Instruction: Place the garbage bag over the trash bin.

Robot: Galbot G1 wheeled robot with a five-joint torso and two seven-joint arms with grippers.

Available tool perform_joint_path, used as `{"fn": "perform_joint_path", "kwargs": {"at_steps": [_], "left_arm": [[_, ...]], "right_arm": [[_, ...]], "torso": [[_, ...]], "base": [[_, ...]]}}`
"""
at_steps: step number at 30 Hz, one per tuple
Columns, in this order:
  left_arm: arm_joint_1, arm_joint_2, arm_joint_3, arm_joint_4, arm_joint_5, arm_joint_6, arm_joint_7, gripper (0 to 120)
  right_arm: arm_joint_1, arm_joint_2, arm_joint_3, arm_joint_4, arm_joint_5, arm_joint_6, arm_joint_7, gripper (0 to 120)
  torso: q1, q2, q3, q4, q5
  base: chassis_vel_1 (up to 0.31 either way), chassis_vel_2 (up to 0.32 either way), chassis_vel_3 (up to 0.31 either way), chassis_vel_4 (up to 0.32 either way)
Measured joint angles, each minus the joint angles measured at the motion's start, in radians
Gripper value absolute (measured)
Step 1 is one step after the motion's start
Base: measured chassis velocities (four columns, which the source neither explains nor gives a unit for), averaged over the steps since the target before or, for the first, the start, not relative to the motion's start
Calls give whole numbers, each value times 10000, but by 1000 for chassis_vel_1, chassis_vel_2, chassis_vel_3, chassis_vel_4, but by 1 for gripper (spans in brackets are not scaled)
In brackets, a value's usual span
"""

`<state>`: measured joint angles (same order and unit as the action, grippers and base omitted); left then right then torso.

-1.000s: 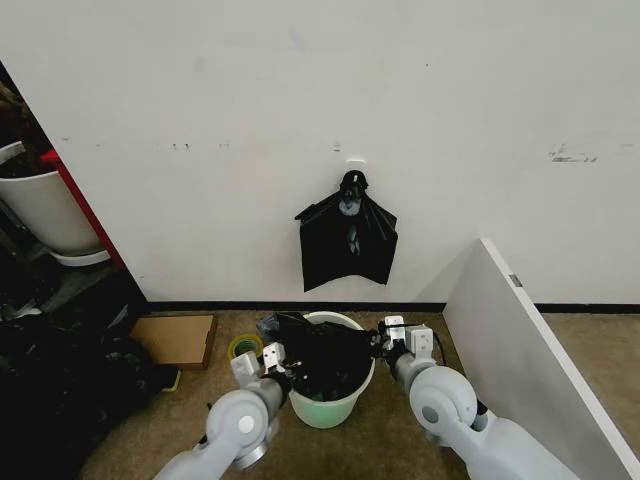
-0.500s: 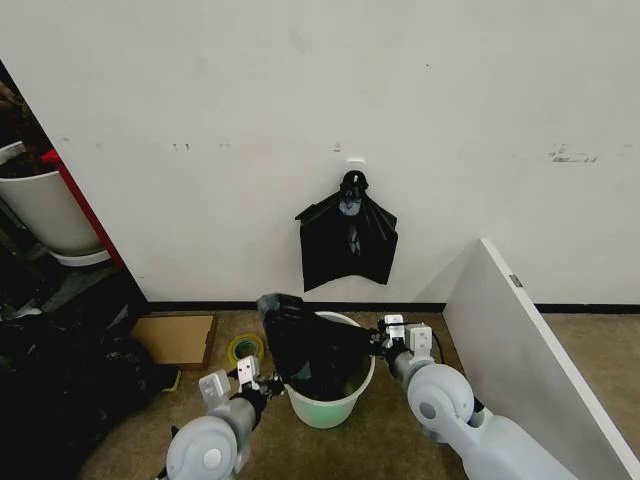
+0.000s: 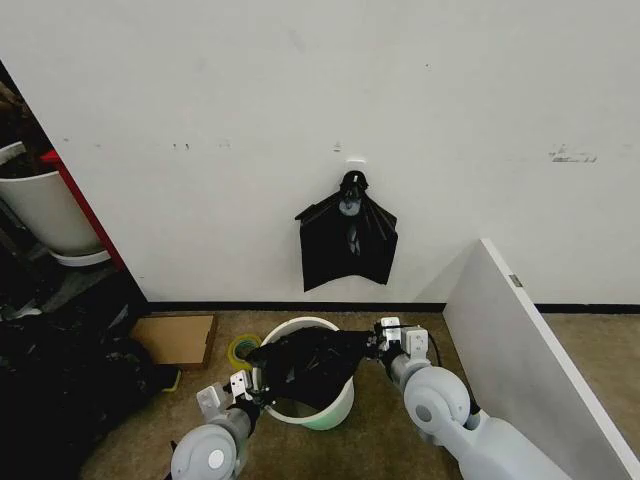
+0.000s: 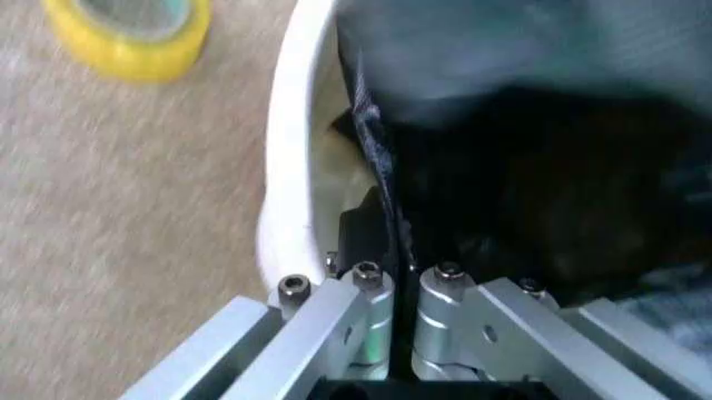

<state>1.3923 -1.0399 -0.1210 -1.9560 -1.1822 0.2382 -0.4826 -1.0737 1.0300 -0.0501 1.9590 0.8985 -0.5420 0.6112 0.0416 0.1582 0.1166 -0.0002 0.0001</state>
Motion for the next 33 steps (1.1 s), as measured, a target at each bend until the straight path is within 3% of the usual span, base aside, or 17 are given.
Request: {"fn": "perform_joint_path", "kwargs": {"at_steps": [11,18,24,33], "left_arm": [[37,23,168,-1052,389,-265,289,0],[904,213,-201,-1782,611,-427,254,0],[1592,319,-471,-1729,210,-559,233,0],[1334,141,-958,-816,-678,-665,90,0]], "right_arm": [[-53,-19,33,96,-15,20,6,0],[1,31,33,120,28,31,11,0],[19,64,-14,120,46,24,11,0],[13,109,-80,169,41,-6,8,0]], "torso": [[0,0,0,0,-2],[0,0,0,1,-2],[0,0,0,1,-1],[0,0,0,0,-3]], "base": [[0,0,0,0],[0,0,0,0],[0,0,0,0],[0,0,0,0]]}}
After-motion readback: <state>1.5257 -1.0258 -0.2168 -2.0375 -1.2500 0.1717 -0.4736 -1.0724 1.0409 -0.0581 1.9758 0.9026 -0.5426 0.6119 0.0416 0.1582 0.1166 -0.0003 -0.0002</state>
